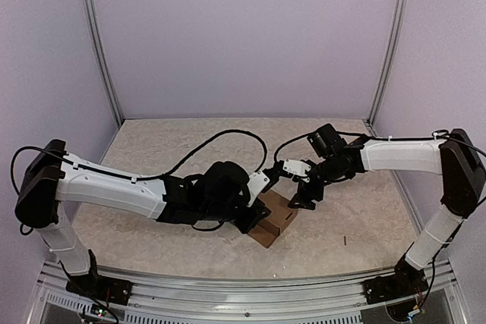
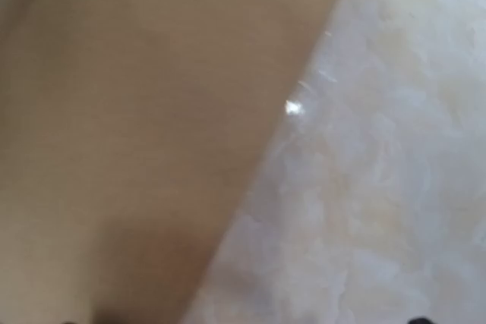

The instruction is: Fold the paper box

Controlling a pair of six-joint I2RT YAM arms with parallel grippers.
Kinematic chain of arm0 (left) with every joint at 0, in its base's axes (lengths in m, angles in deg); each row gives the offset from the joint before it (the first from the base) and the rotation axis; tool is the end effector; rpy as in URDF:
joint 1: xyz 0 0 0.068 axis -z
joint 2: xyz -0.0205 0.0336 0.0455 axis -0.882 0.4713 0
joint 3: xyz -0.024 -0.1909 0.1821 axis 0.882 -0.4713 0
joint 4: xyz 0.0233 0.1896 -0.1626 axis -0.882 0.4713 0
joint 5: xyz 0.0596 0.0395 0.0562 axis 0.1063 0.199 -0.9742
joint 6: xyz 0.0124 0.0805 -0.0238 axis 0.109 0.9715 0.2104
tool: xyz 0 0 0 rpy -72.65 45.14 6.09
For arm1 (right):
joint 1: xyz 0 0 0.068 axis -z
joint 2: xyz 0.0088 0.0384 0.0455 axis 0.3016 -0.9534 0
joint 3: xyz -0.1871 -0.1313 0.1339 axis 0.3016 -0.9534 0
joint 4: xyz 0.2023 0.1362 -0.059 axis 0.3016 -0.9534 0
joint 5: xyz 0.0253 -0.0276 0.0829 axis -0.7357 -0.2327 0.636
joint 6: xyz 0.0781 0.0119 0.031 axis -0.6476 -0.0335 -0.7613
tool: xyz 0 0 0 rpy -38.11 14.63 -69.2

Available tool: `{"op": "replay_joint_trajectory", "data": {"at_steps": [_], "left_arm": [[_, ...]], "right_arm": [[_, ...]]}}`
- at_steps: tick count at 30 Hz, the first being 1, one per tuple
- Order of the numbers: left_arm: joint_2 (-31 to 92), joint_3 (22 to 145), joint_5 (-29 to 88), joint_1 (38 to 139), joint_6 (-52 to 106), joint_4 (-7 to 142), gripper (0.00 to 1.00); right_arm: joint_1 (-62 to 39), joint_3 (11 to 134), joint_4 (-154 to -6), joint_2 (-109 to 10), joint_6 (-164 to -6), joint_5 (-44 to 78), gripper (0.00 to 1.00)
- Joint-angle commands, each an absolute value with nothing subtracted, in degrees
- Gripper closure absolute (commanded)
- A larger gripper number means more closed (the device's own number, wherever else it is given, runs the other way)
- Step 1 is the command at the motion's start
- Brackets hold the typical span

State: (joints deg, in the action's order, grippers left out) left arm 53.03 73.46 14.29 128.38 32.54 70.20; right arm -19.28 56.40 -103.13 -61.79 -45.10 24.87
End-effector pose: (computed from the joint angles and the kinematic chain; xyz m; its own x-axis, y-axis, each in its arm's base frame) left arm 0.1677 -0.3630 0.1879 -0.3312 0.4929 -0.8046 0.8410 0.5408 -0.0149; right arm 0.2598 0.2196 0.1644 -0.1899 -0.8015 -0.5670 -0.9498 0.2963 -0.1007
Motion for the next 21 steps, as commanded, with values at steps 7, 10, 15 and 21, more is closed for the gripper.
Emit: {"op": "replay_joint_trajectory", "data": {"at_steps": [7,10,15,21], "left_arm": [[59.4,75.5,7.5,132.4,25.2,73.1,0.71],[56.3,72.1,3.8,131.5,23.3,73.3,0.70],[47.7,63.5,3.8,130.9,23.3,69.5,0.68],[41.0,56.8,9.7,133.2,25.8,65.1,0.68]], "right_arm": [[-17.8,57.8,-105.2,-66.6,-46.5,38.0,0.10],[-17.8,56.8,-107.4,-66.2,-46.0,43.3,0.11],[-18.7,56.1,-111.9,-66.0,-45.0,50.8,0.11],[-23.2,55.5,-116.0,-65.4,-42.2,52.4,0.11]]}}
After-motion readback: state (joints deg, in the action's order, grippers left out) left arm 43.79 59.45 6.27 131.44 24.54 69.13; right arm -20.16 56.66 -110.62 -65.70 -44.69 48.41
